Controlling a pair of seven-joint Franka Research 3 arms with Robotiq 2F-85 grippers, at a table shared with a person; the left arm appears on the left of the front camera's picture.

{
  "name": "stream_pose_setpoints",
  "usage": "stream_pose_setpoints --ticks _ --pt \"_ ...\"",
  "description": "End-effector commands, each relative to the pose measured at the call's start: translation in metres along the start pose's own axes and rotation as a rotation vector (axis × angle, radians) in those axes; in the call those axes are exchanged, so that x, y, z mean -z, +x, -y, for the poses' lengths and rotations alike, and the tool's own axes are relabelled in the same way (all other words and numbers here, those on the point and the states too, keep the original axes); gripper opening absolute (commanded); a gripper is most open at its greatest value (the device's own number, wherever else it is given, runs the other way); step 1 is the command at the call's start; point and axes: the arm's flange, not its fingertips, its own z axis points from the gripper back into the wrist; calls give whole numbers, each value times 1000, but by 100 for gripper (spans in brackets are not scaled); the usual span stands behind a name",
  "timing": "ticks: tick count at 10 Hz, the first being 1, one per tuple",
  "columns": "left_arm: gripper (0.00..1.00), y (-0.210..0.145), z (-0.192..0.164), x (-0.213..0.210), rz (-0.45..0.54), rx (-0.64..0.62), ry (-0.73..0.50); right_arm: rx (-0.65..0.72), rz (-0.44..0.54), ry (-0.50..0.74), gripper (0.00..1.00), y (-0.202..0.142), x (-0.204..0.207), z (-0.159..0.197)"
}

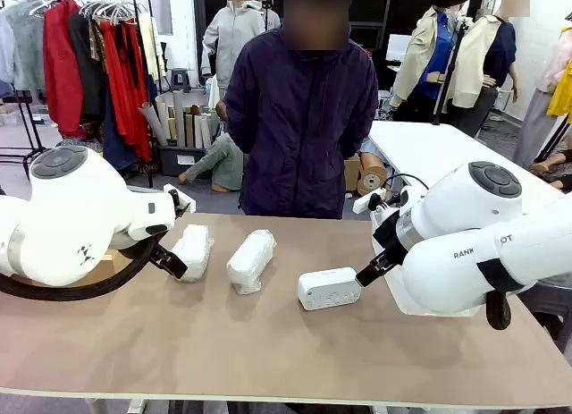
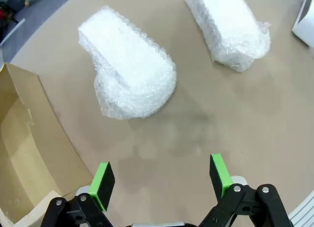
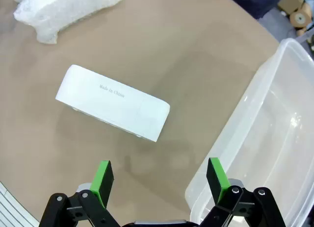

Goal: Separate and place wrapped and unwrapped clocks.
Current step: Pick up the Digital clock indicated by the person.

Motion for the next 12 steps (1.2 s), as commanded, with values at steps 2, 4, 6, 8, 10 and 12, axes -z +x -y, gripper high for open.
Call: stream_pose_setpoints --ticks 2,4,6,8,10,12 --pt "100 0 0 0 0 0 0 0 0 0 100 0 0 0" --pt "100 0 0 0 0 0 0 0 0 0 100 0 0 0" --pt "100 0 0 0 0 0 0 0 0 0 100 0 0 0" --pt "100 0 0 0 0 0 0 0 0 0 100 0 0 0" --pt "100 0 0 0 0 0 0 0 0 0 100 0 0 0" --pt "100 0 0 0 0 0 0 0 0 0 100 0 0 0"
